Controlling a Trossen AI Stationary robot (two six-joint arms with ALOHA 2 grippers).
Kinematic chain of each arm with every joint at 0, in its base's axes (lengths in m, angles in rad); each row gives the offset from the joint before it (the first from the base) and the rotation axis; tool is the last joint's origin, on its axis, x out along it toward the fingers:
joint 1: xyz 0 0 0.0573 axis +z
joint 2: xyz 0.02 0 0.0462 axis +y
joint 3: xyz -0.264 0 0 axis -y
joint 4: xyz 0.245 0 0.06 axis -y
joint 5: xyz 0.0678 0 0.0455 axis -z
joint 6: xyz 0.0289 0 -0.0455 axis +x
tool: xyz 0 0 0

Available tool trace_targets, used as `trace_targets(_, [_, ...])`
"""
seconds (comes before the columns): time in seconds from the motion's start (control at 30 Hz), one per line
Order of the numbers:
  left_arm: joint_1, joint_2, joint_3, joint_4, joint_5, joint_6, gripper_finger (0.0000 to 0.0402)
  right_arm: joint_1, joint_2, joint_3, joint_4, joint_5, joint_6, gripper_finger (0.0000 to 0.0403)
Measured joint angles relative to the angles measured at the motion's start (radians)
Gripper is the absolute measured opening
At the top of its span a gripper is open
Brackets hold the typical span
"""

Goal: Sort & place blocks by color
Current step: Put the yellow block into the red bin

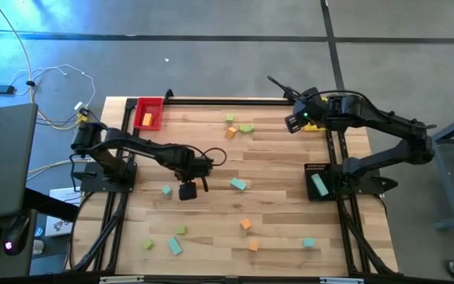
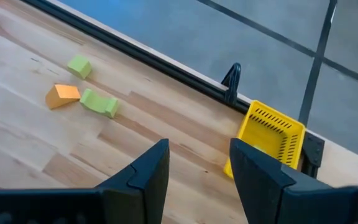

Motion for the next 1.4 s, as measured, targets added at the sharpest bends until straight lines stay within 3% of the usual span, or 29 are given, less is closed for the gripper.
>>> trace_targets(0.3, [0.000, 0.104, 0.000, 0.005, 0.016, 0.004, 0.0217, 0.000, 0.000, 0.000, -0.004, 0.000, -0.006, 0.0156])
trace_targets(0.4, [0.000, 0.123, 0.000, 0.005, 0.016, 0.004, 0.0190, 0.000, 0.000, 0.000, -0.008, 0.000, -0.022, 0.0156])
trace_targets(0.57, [0.002, 0.124, 0.001, 0.018, 0.018, -0.005, 0.0105, 0.000, 0.000, 0.000, -0.008, 0.000, -0.024, 0.0156])
trace_targets(0.7, [0.017, 0.111, 0.000, 0.032, 0.046, -0.027, 0.0099, 0.000, 0.000, 0.000, -0.008, 0.000, -0.024, 0.0156])
trace_targets(1.03, [0.135, -0.048, 0.000, 0.031, 0.061, 0.009, 0.0099, 0.000, 0.000, 0.000, 0.016, -0.027, -0.024, 0.0156])
trace_targets(1.4, [0.427, -0.253, 0.000, 0.025, -0.021, 0.091, 0.0099, 0.000, 0.000, 0.000, 0.160, -0.152, -0.025, 0.0156])
